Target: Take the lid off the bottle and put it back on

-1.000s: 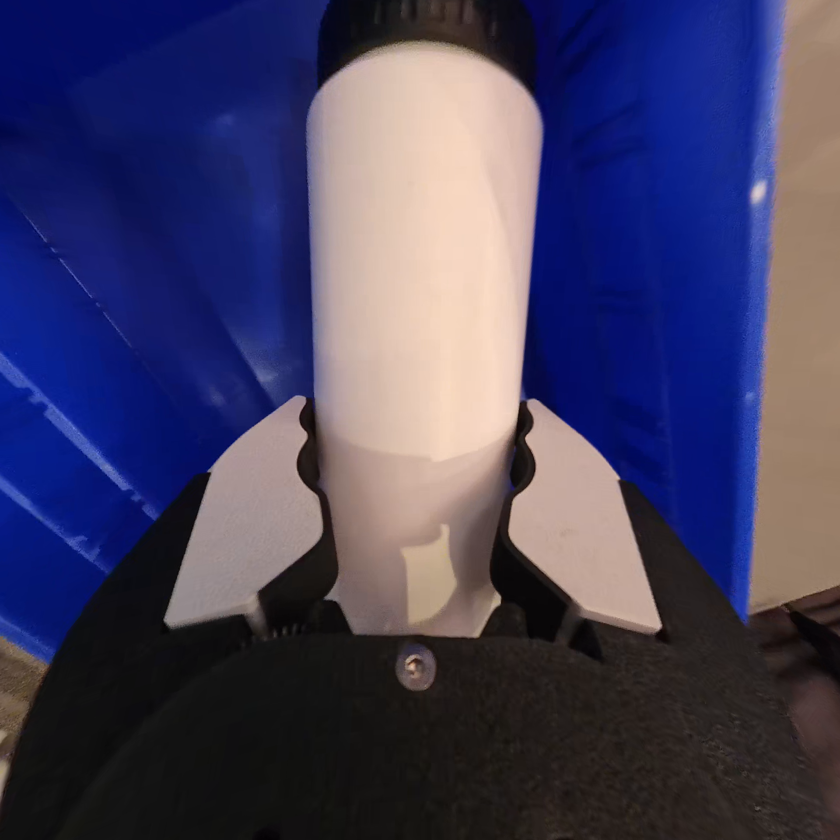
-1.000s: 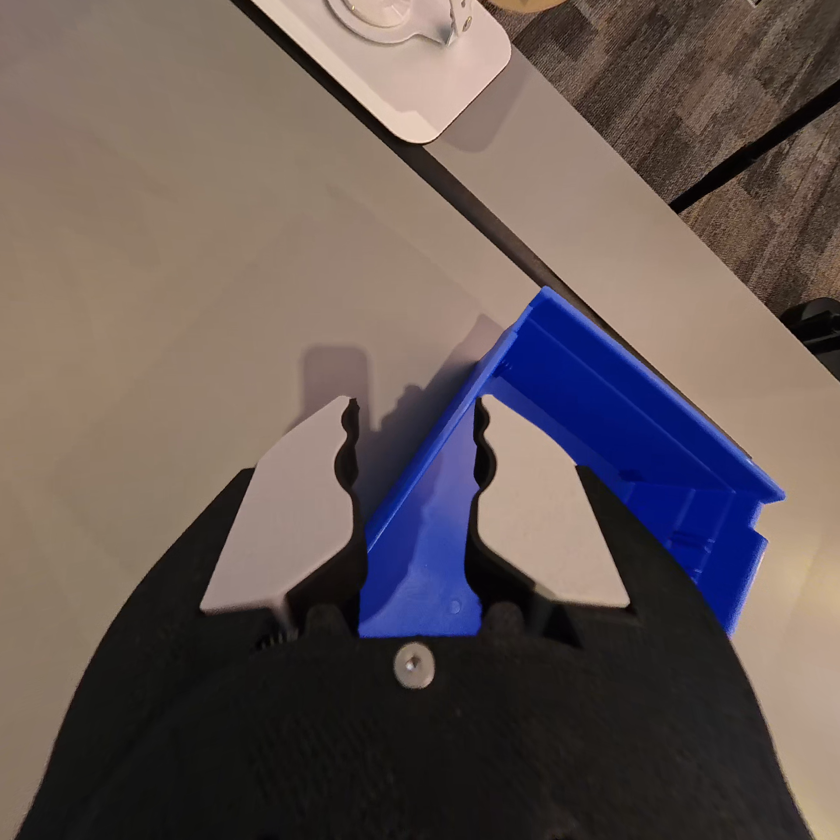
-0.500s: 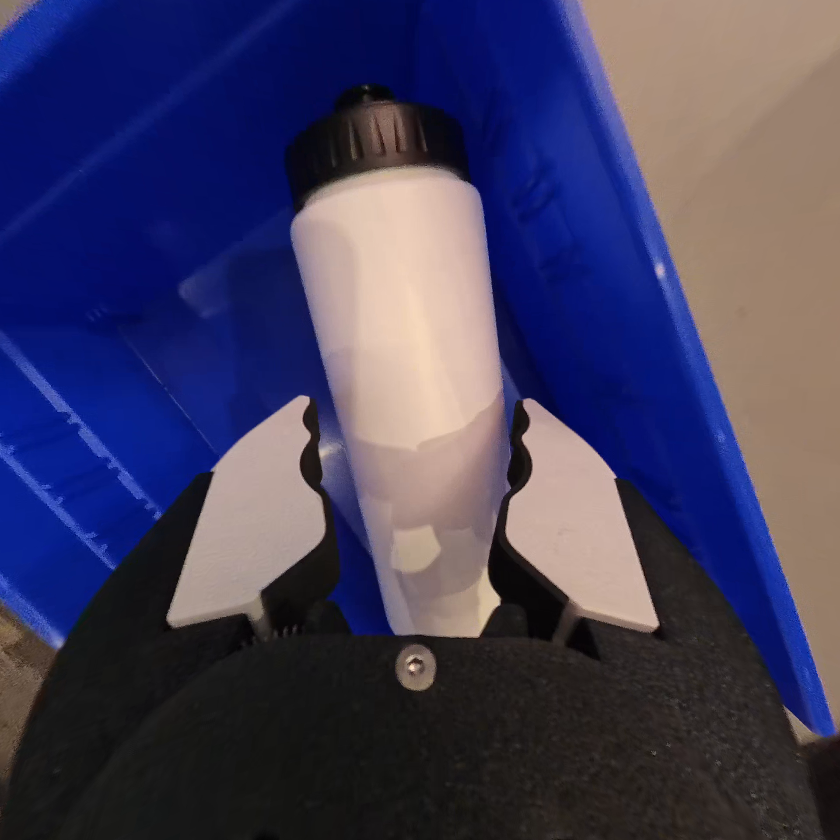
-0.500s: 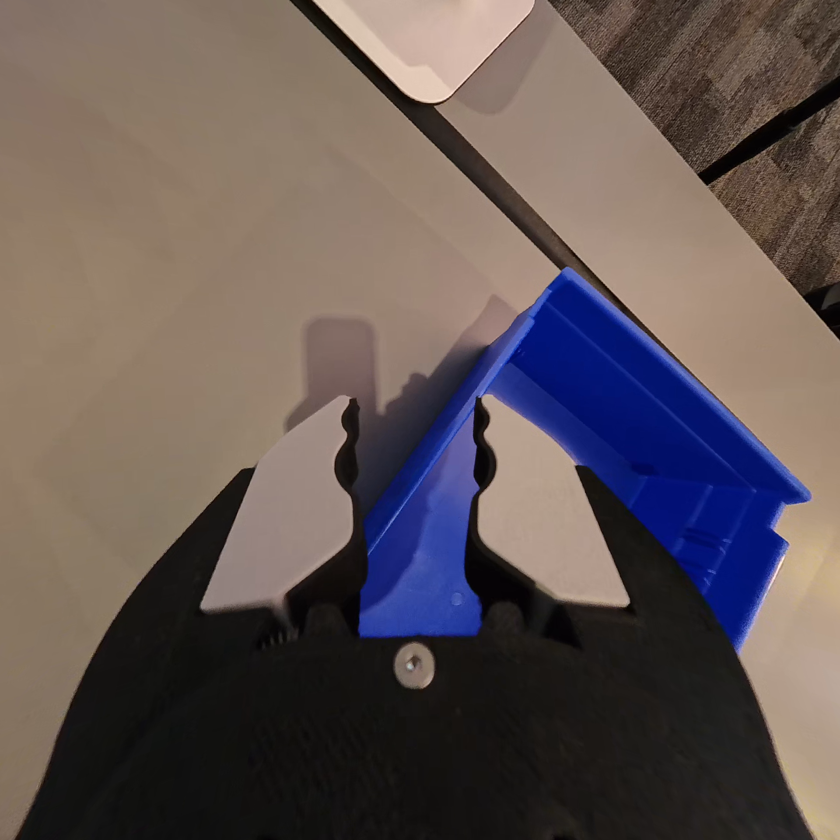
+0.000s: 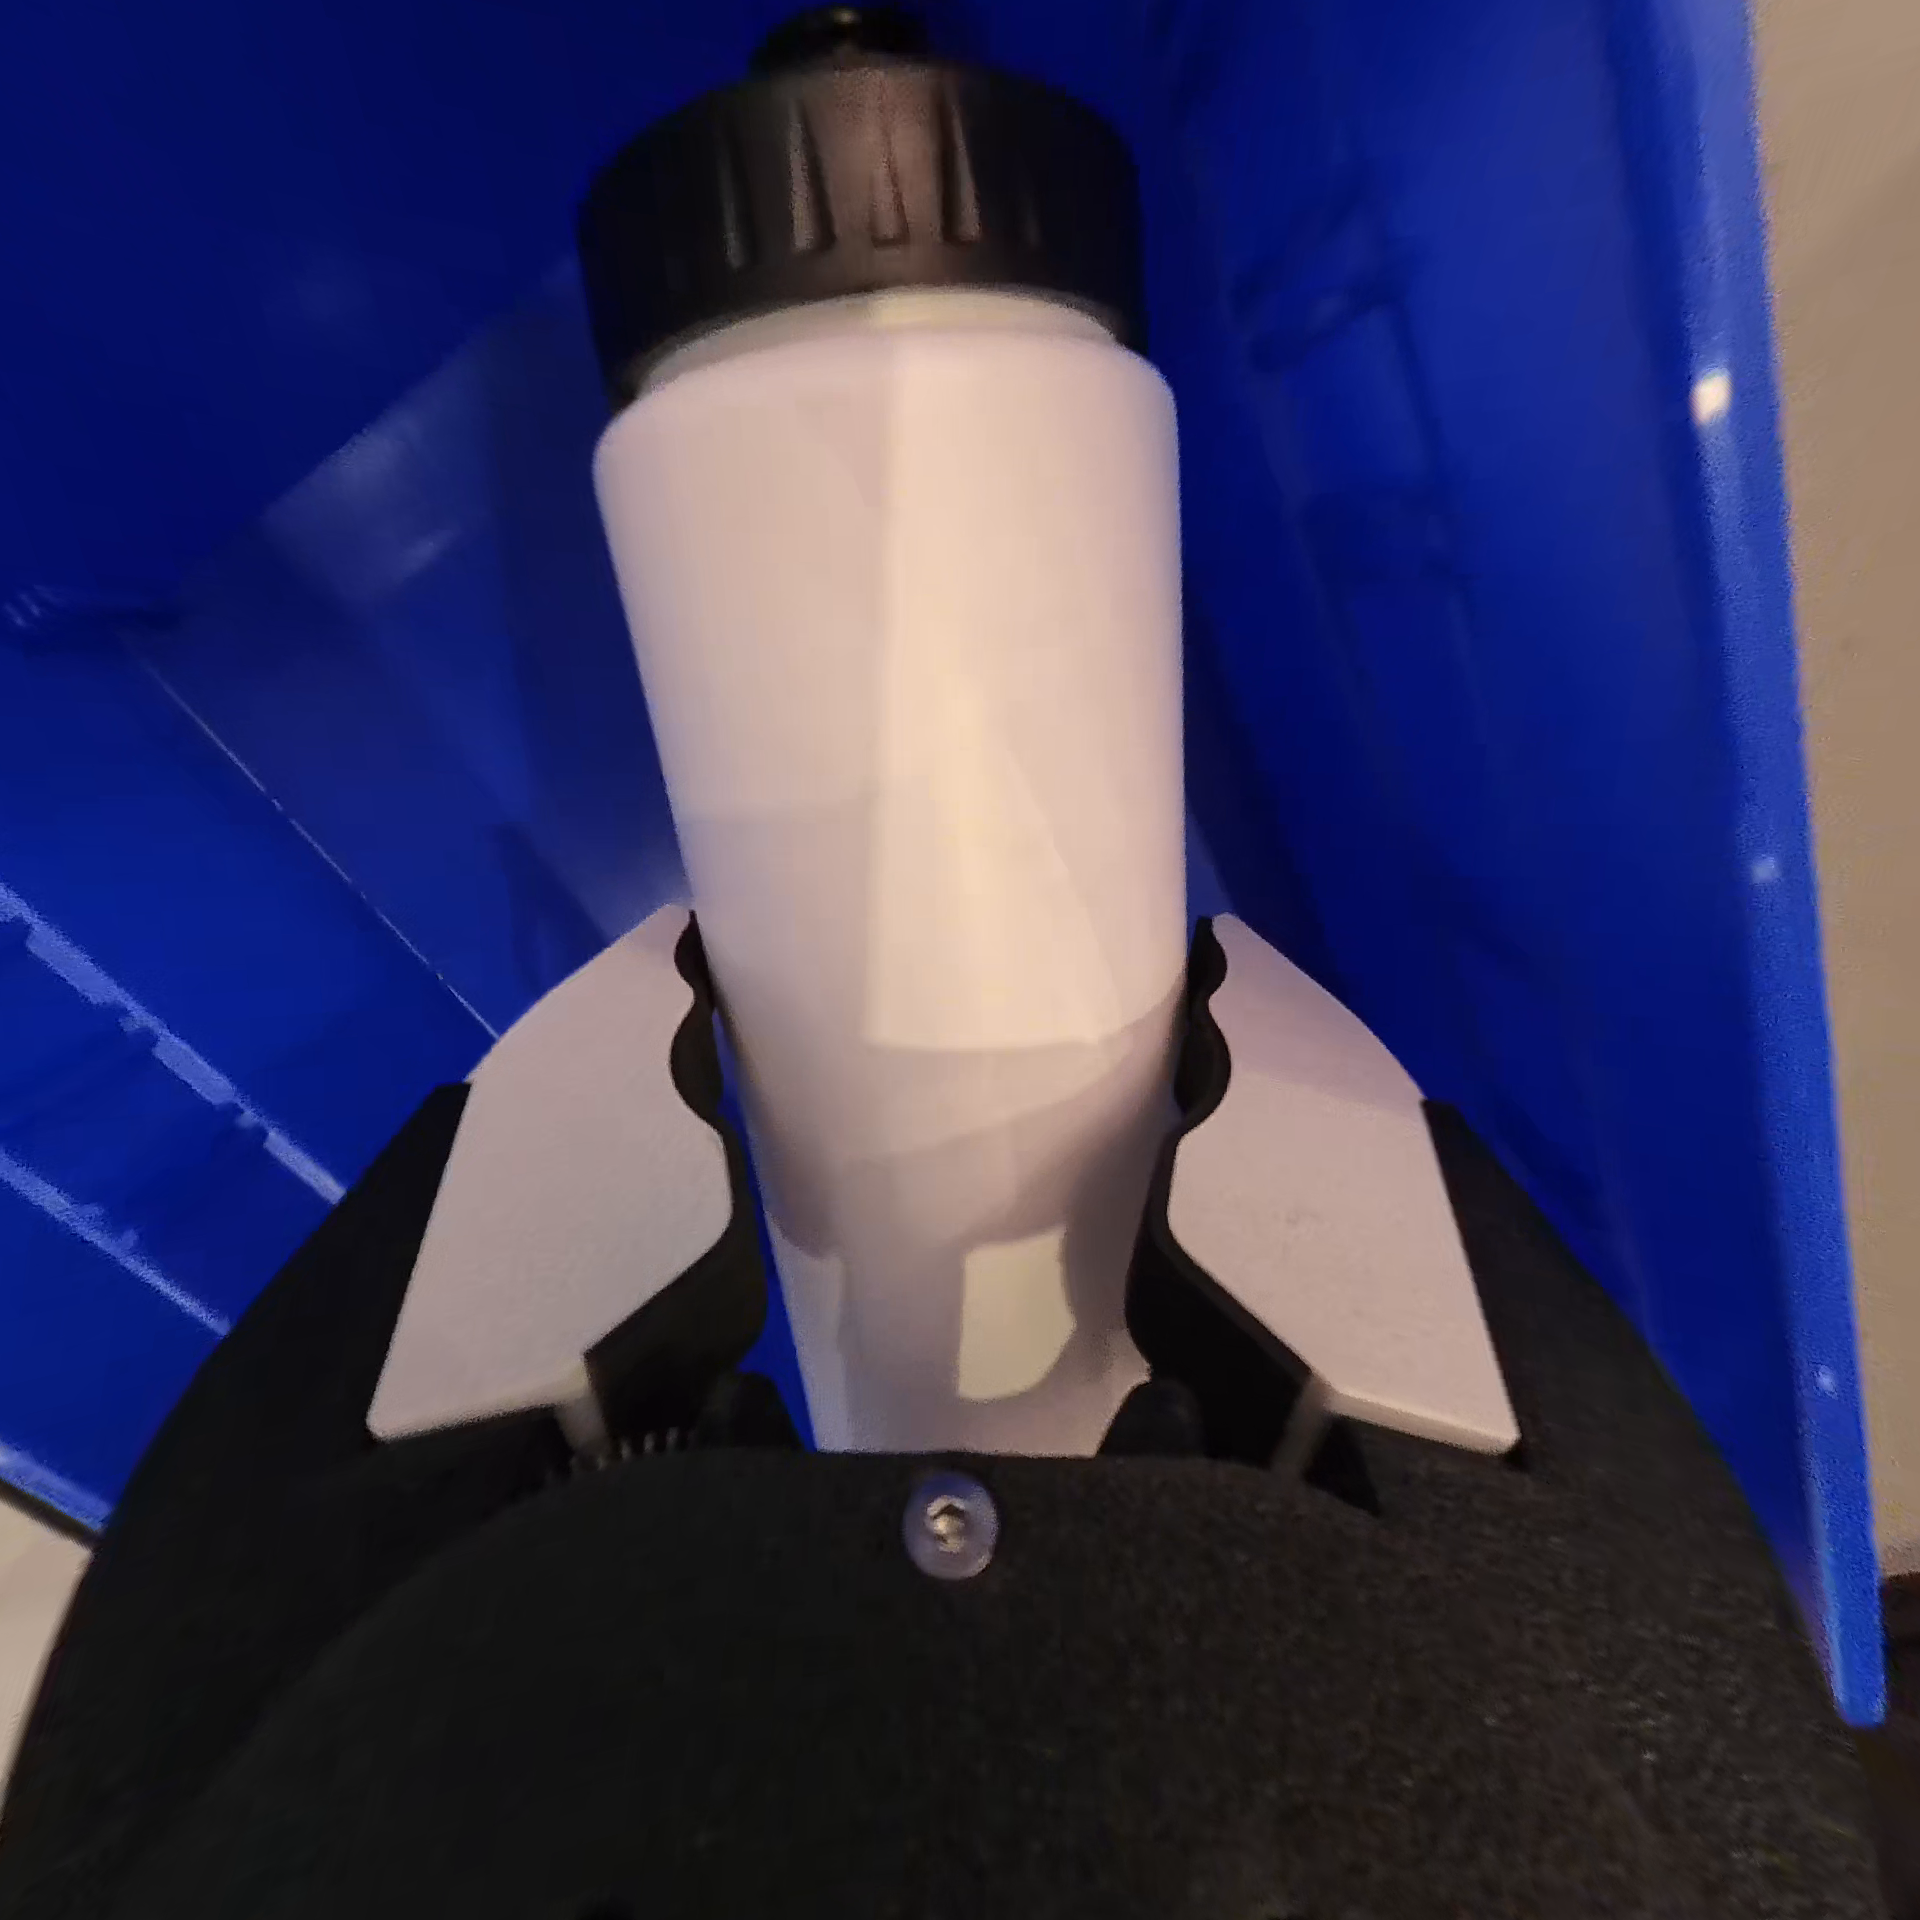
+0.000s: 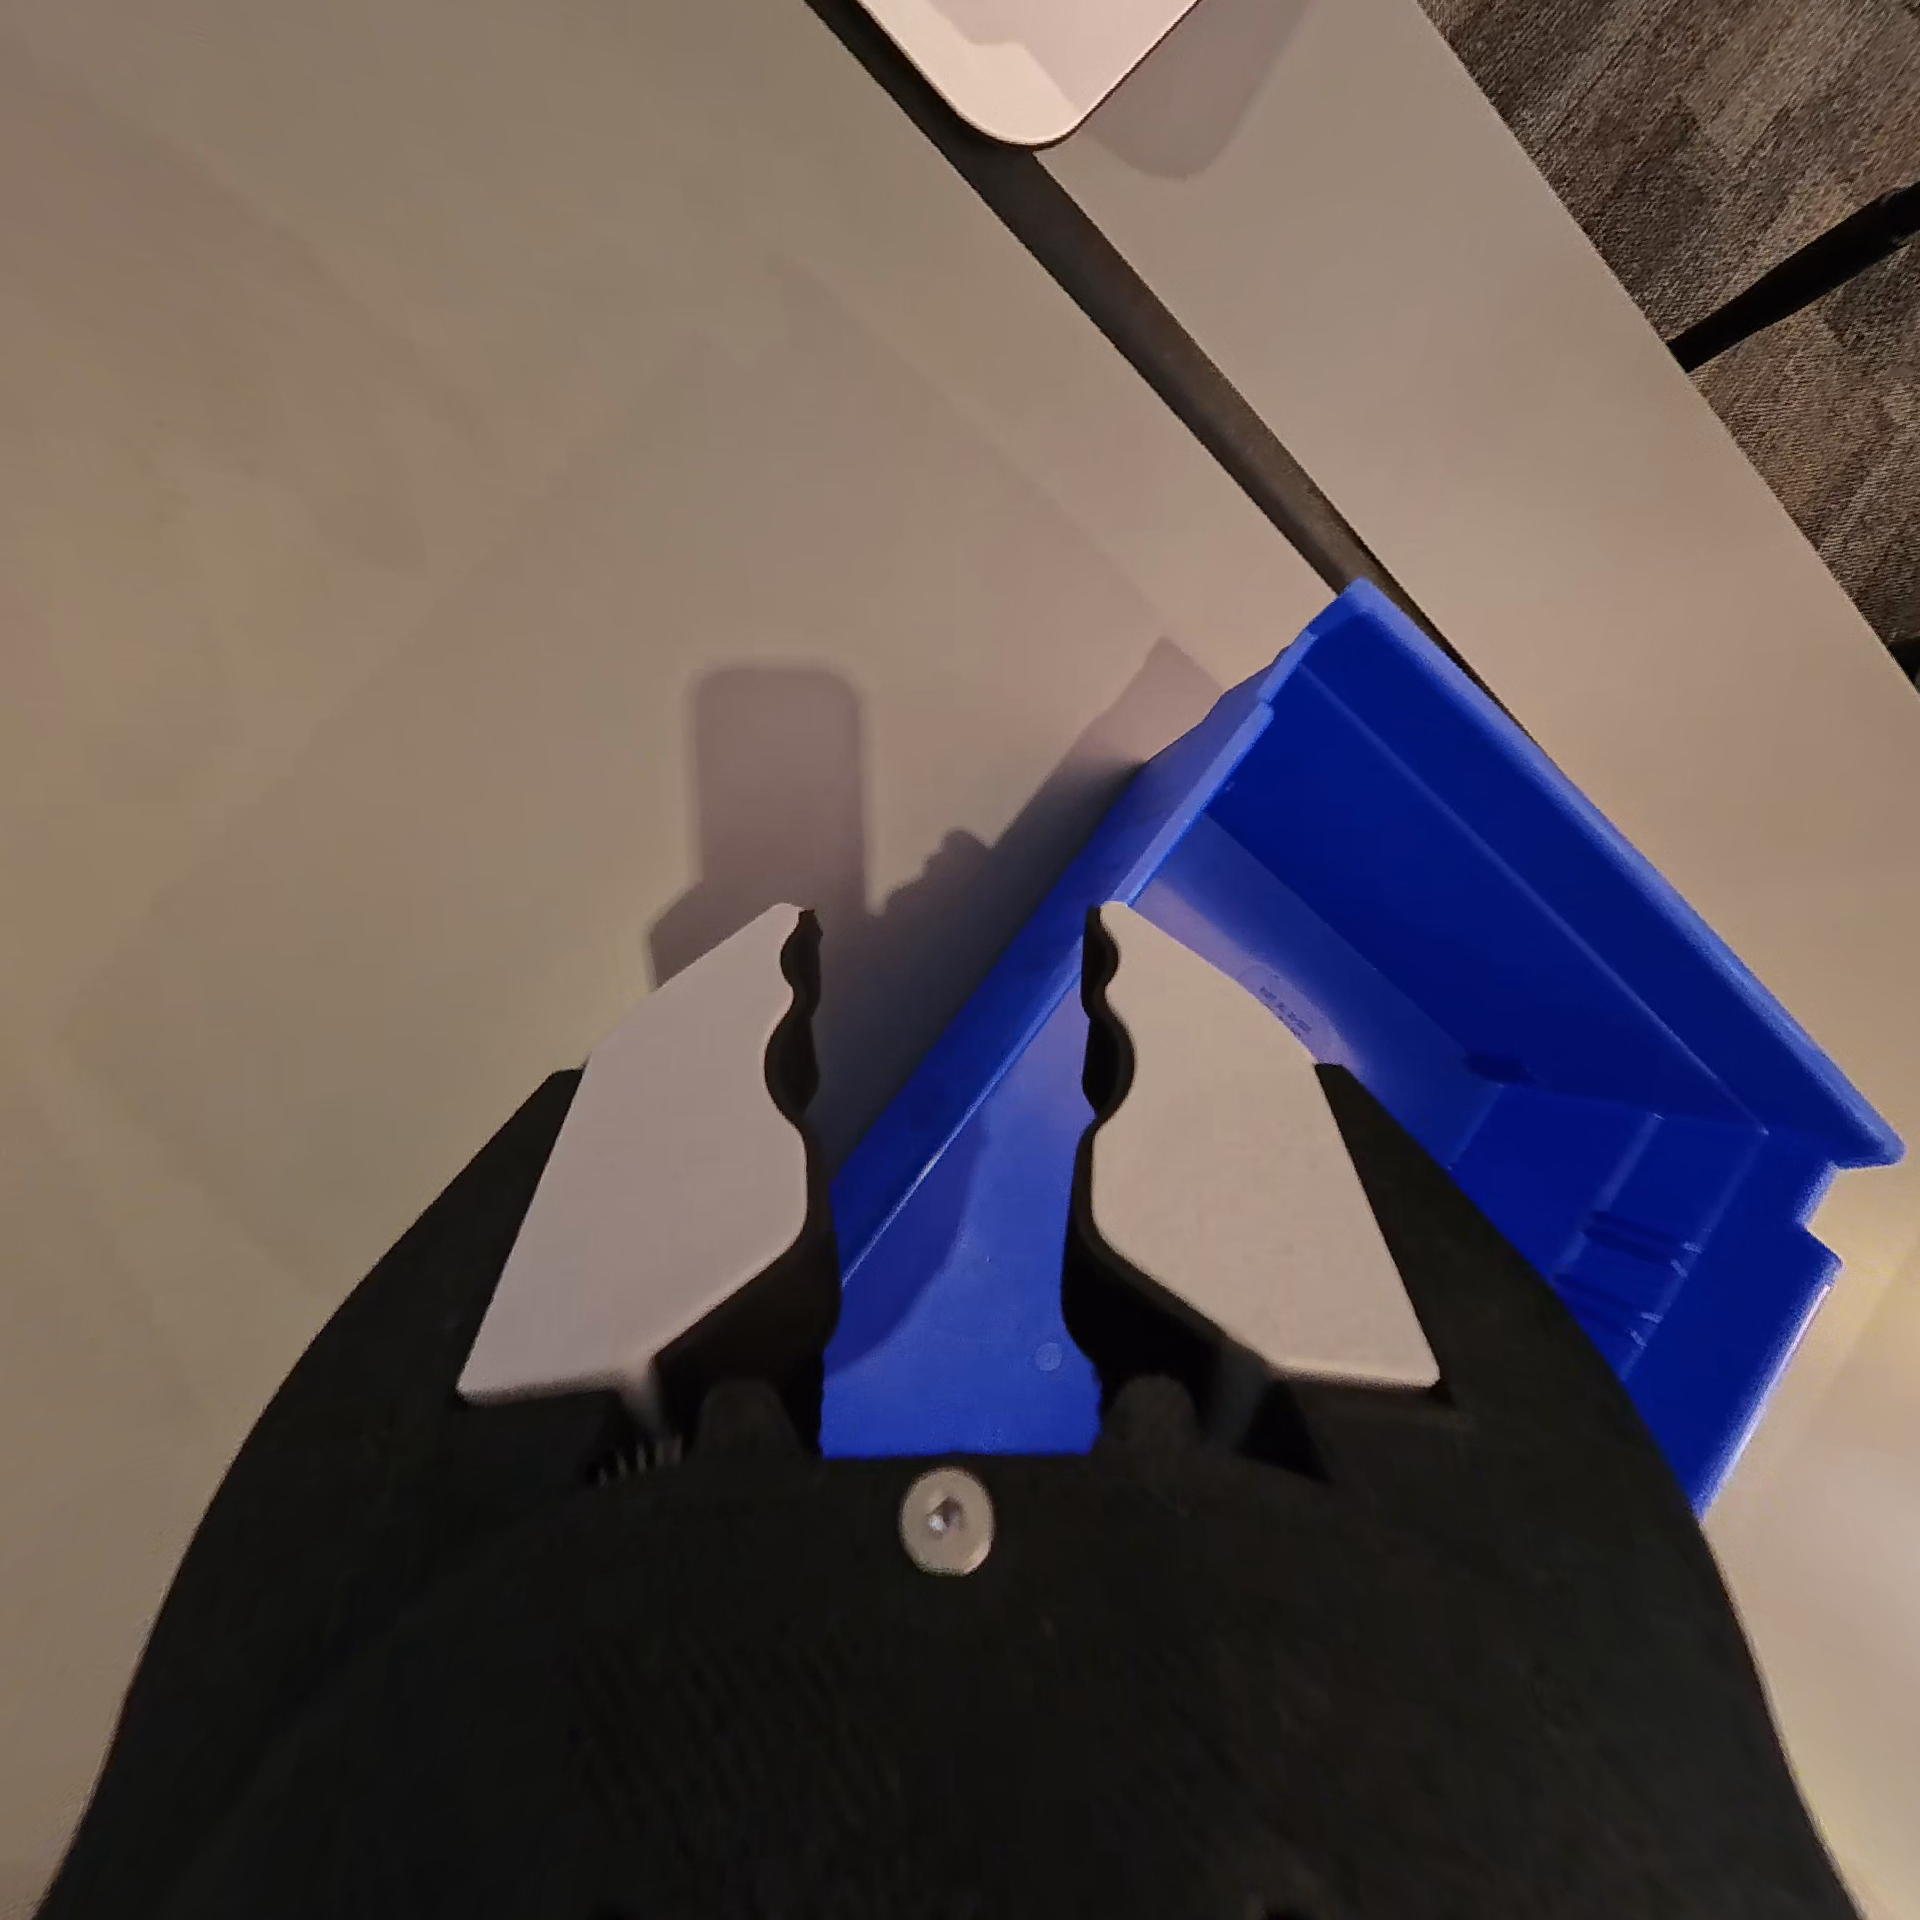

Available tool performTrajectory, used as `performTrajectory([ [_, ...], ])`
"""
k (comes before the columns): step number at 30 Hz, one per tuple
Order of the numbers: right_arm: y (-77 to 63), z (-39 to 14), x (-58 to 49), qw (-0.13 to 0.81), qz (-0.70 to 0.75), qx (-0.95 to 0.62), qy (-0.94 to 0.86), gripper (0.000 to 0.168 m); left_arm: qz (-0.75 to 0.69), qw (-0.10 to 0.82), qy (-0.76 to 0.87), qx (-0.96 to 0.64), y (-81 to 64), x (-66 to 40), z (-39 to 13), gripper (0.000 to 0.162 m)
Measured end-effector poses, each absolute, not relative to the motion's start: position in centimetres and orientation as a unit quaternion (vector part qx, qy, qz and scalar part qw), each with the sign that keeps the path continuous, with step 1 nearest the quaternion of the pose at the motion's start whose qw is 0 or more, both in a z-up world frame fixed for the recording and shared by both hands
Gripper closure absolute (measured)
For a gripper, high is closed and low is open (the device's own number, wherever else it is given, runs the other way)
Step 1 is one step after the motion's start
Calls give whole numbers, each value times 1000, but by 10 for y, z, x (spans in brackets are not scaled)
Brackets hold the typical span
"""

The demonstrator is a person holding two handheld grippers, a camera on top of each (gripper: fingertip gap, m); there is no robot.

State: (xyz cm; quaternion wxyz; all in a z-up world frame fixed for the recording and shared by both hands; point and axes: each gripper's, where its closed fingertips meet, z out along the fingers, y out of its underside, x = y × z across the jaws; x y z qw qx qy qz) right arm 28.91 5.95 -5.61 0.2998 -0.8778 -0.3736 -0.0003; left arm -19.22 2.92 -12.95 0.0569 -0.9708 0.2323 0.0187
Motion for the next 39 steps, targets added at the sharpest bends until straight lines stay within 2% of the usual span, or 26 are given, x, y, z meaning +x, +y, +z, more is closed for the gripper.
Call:
performTrajectory([
  [7,58,-60,288,292,0,-879,-377,118,24,-7,231,-973,1,-195,-132,74],
  [15,57,-65,287,280,-5,-880,-384,118,-7,35,214,-976,8,-194,-120,86],
  [39,55,-61,279,288,-11,-869,-401,119,12,19,227,-974,8,-196,-127,83],
])
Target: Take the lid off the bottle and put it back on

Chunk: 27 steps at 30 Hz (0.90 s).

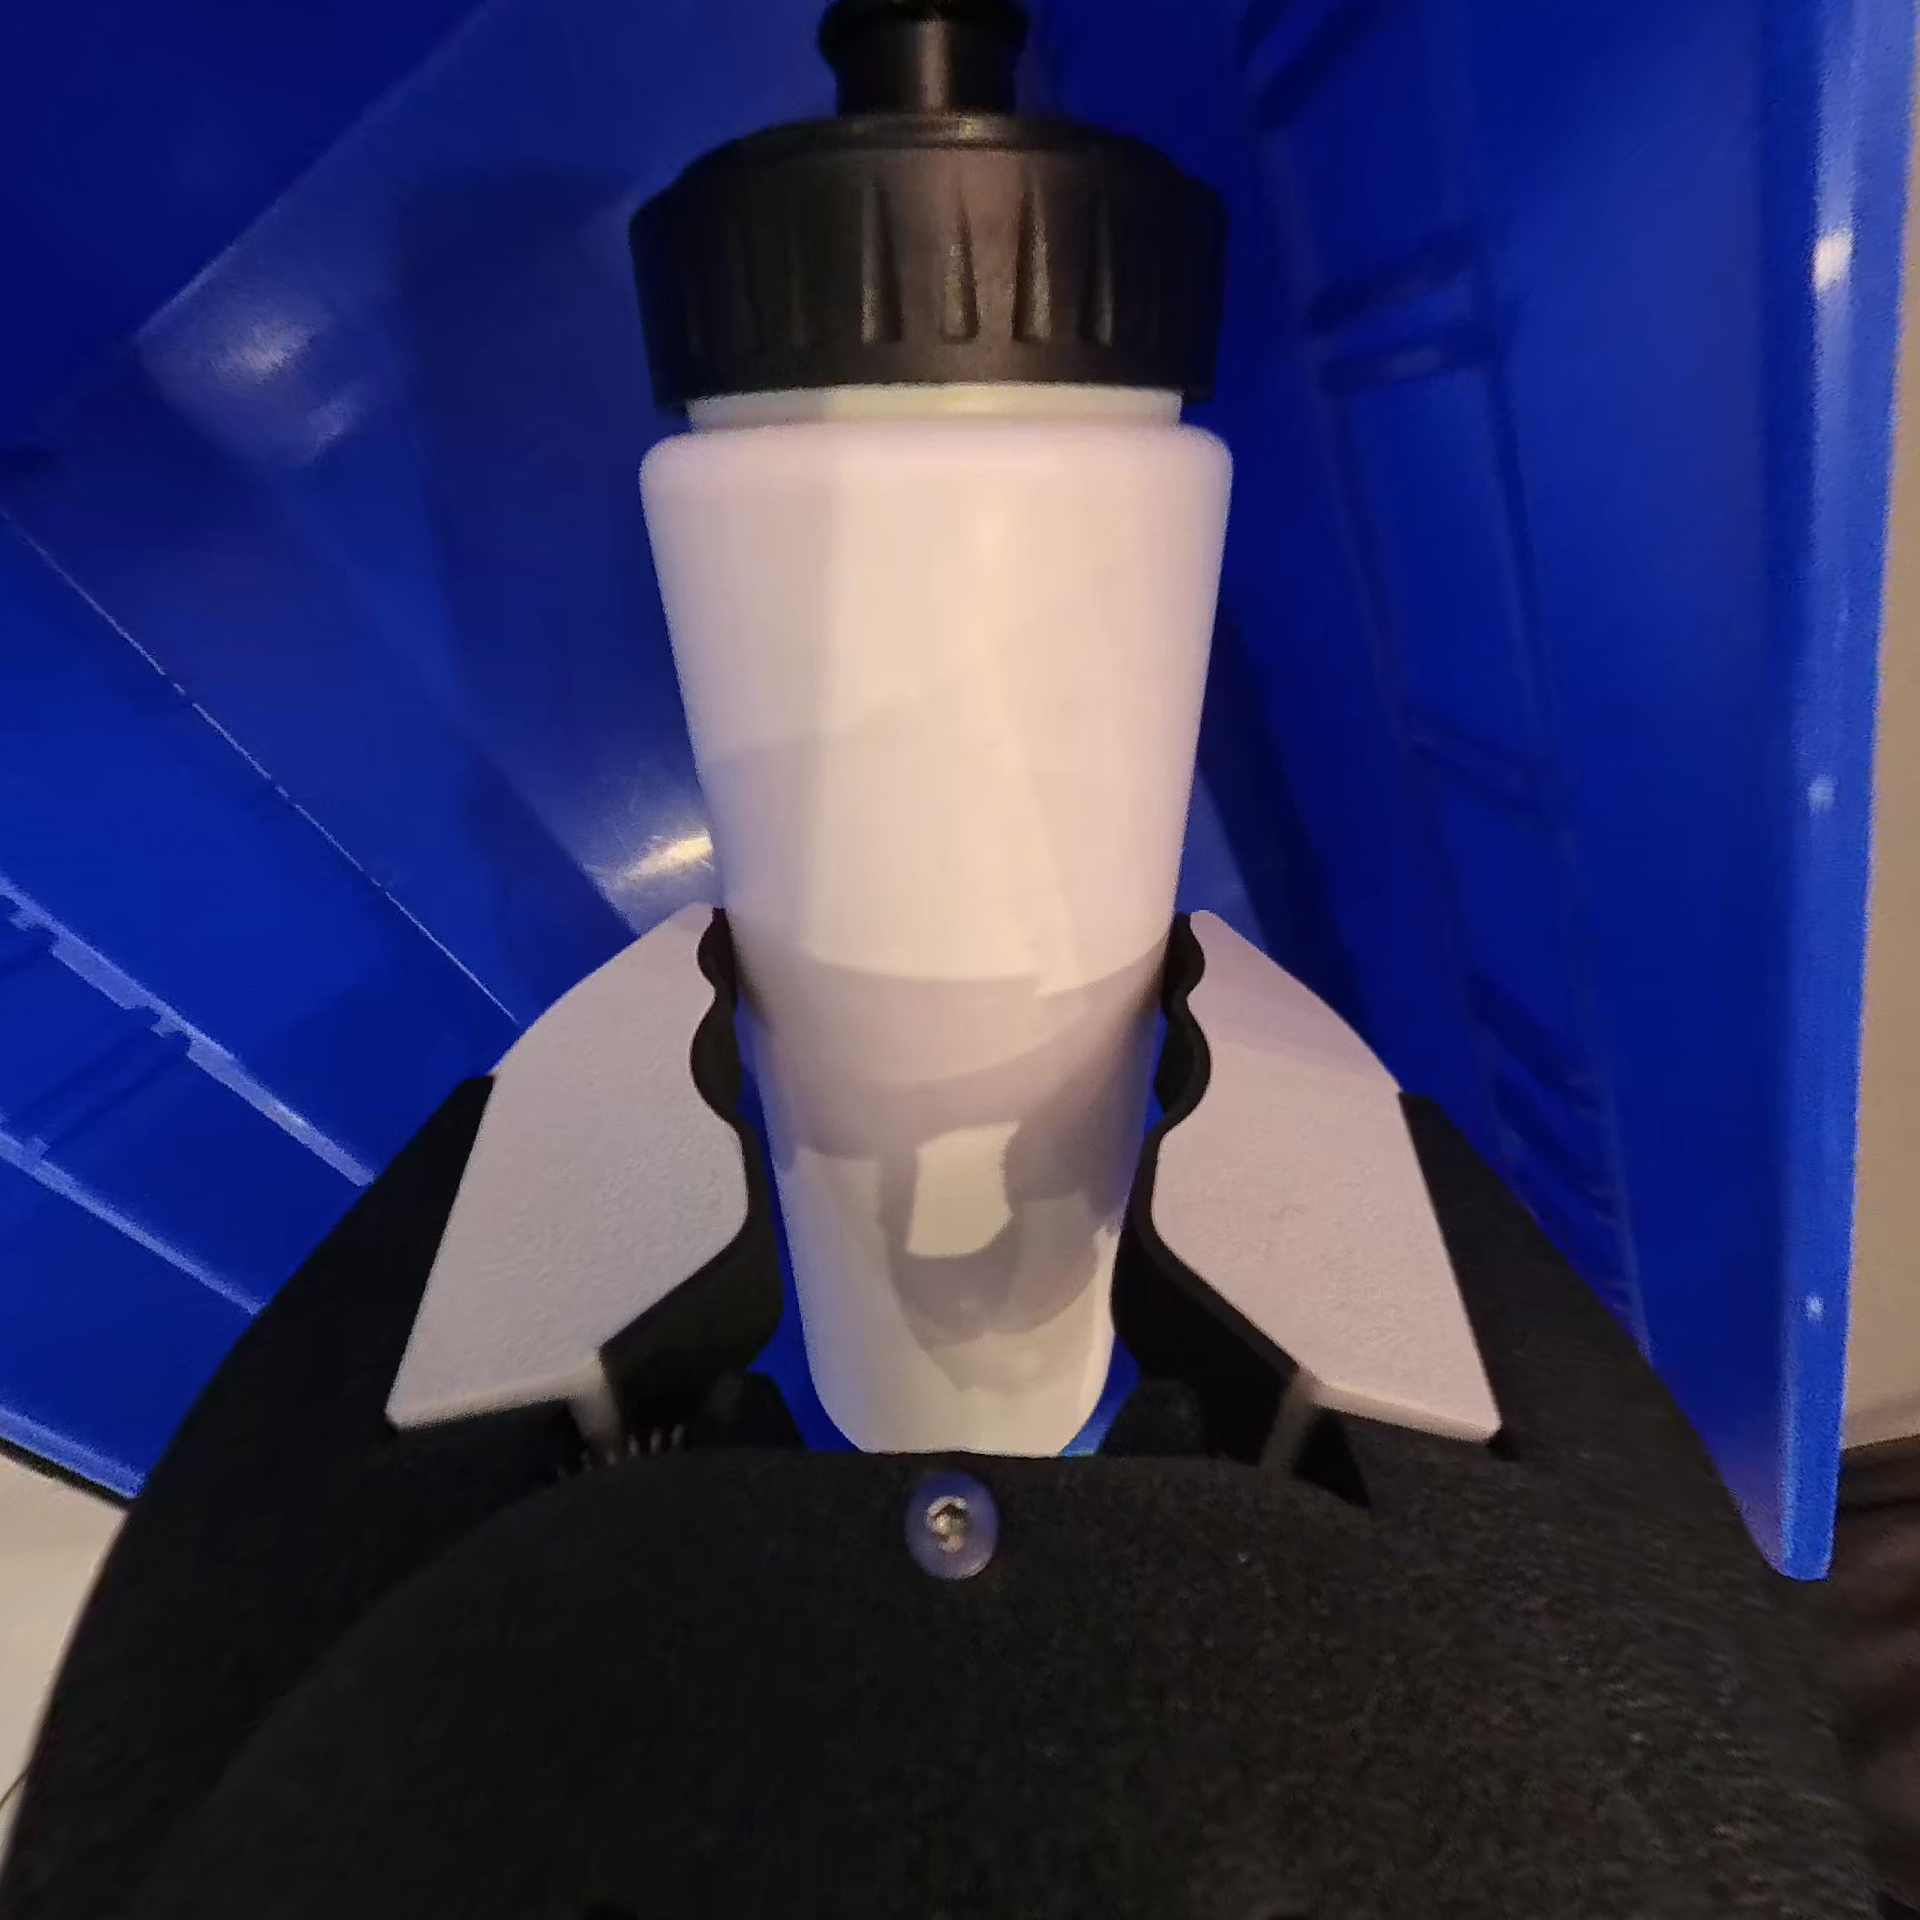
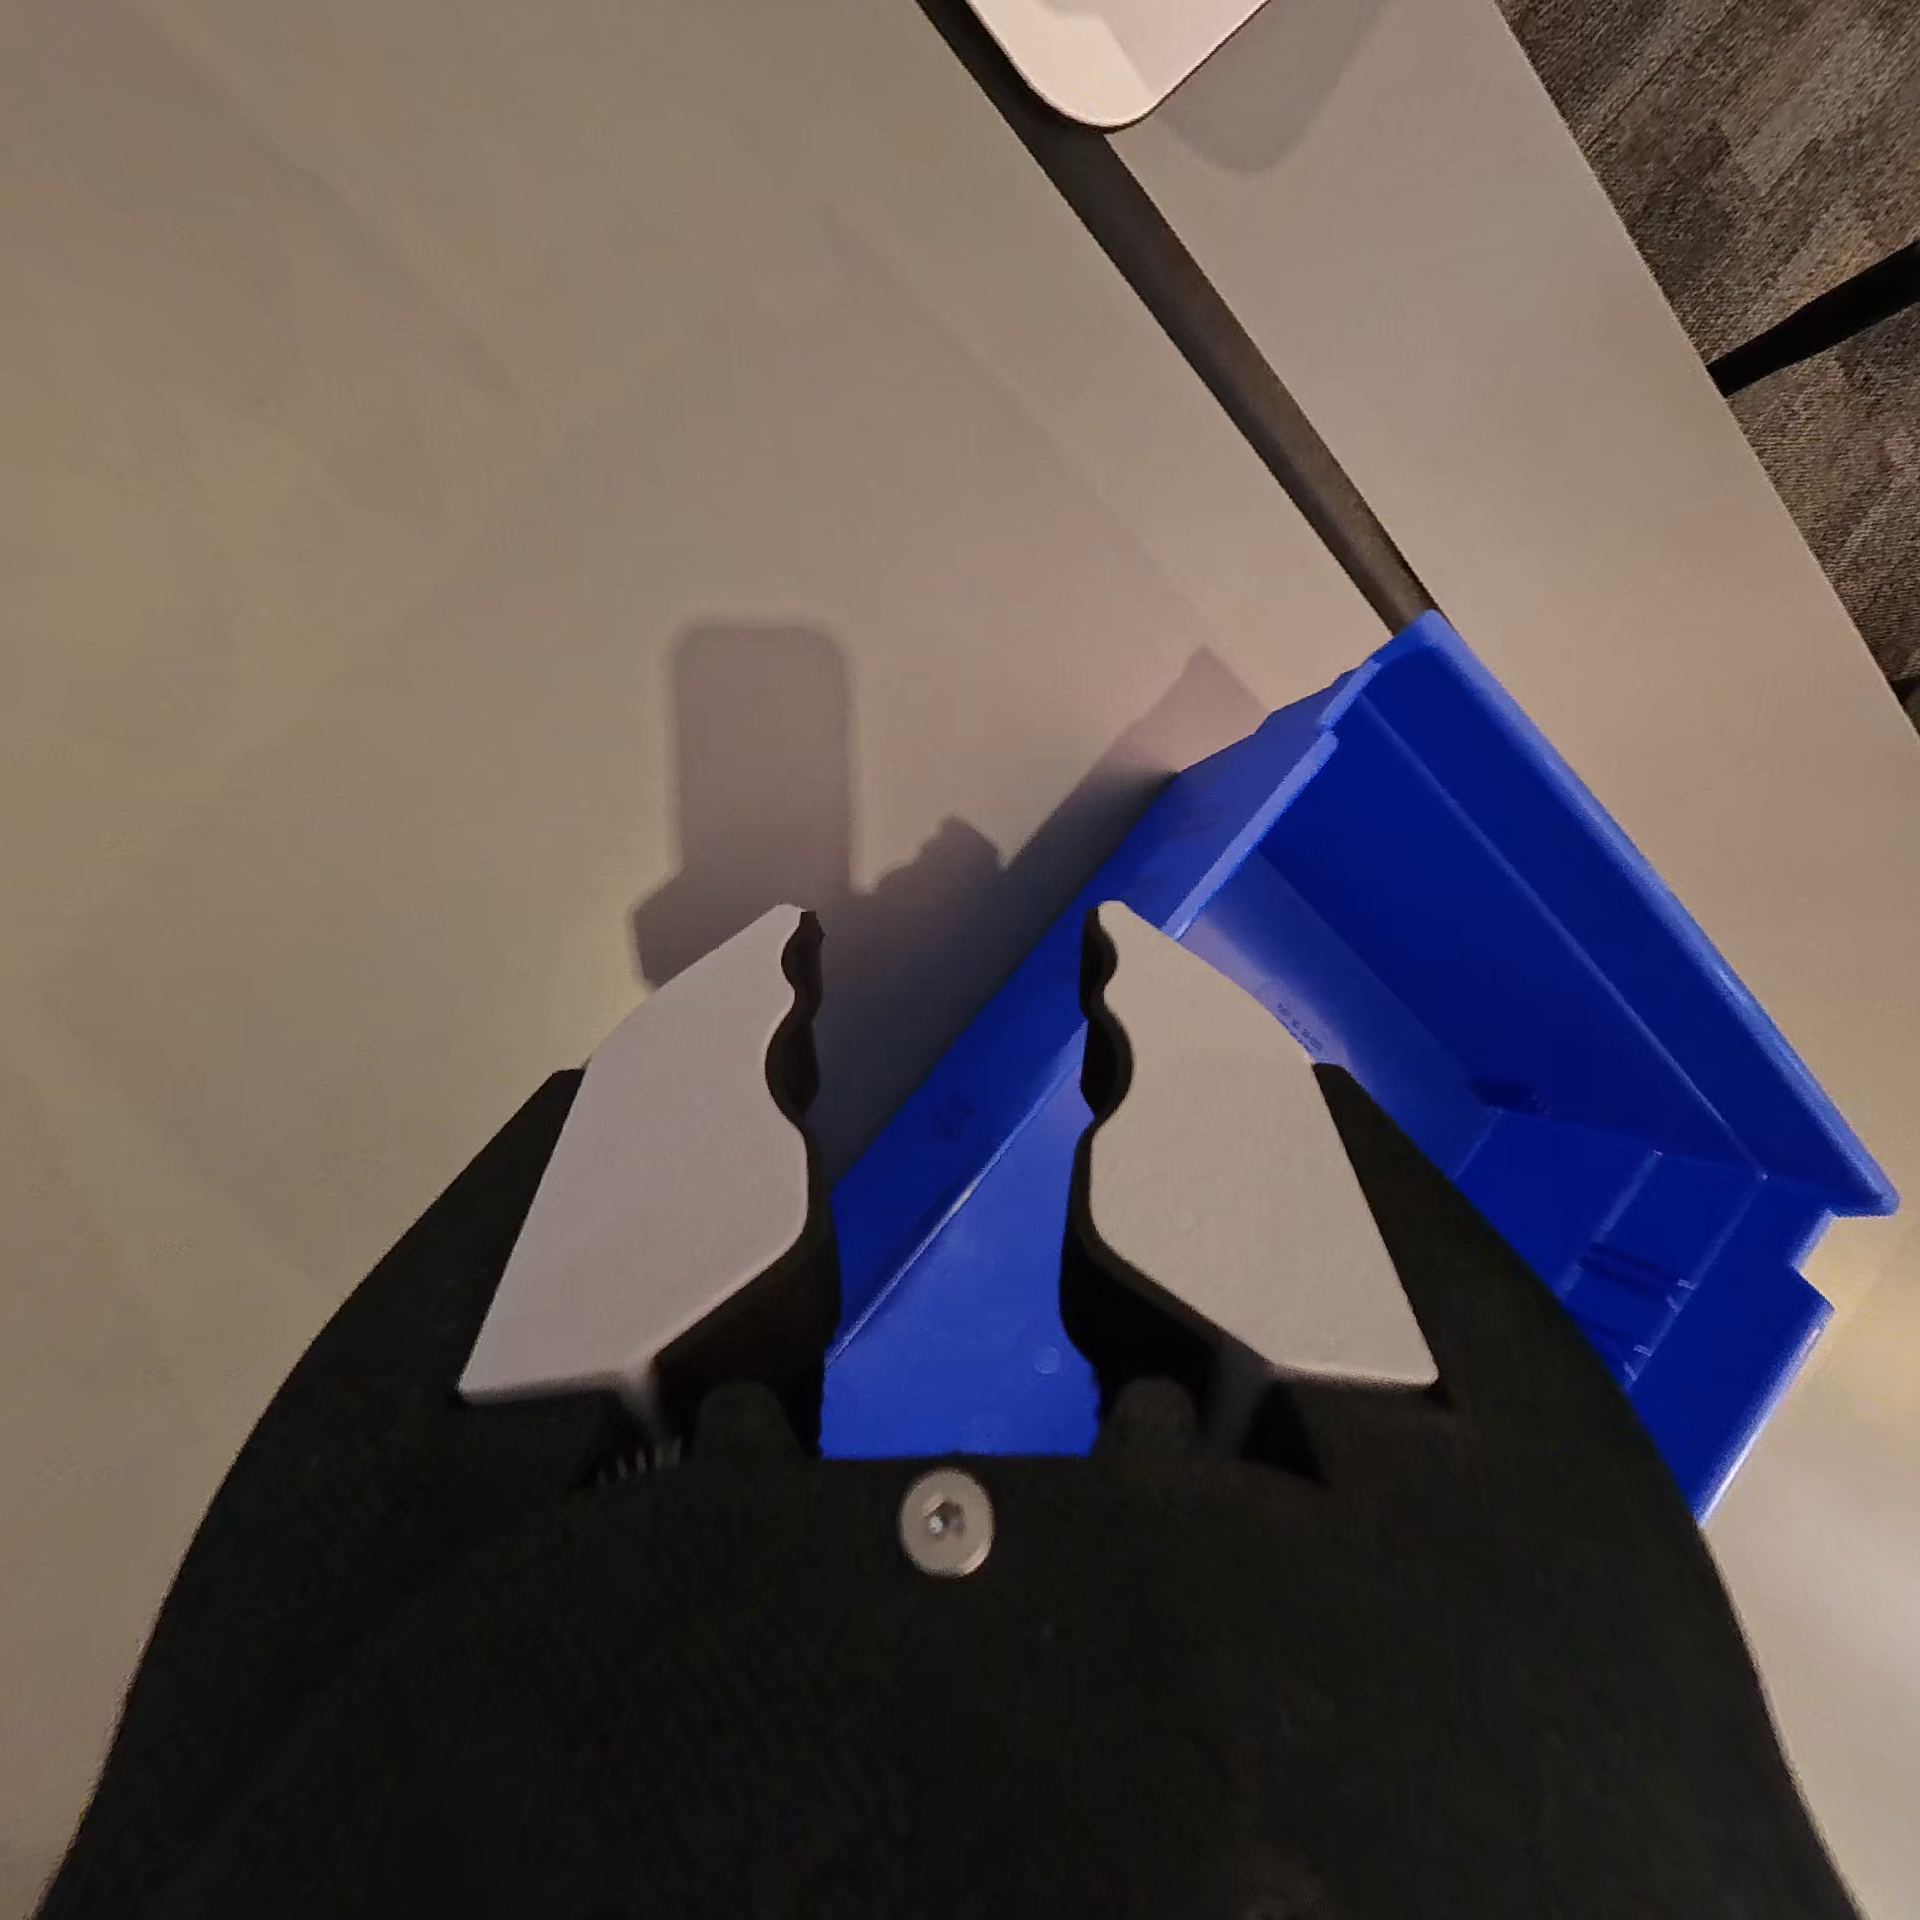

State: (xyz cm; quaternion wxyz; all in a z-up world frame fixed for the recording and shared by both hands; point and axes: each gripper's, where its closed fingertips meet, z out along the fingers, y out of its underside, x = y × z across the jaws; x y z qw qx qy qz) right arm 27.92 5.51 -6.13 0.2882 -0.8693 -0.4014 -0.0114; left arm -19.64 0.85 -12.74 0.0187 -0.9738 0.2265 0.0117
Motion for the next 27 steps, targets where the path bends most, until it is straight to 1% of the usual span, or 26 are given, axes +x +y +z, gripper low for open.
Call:
performTrajectory([
  [11,54,-60,276,291,-11,-866,-407,119,27,48,235,-971,7,-198,-108,83],
  [19,54,-64,275,284,-13,-867,-410,119,9,109,237,-965,3,-193,-76,84],
  [27,53,-67,274,278,-14,-867,-413,118,33,164,251,-953,-2,-183,-43,84],
])
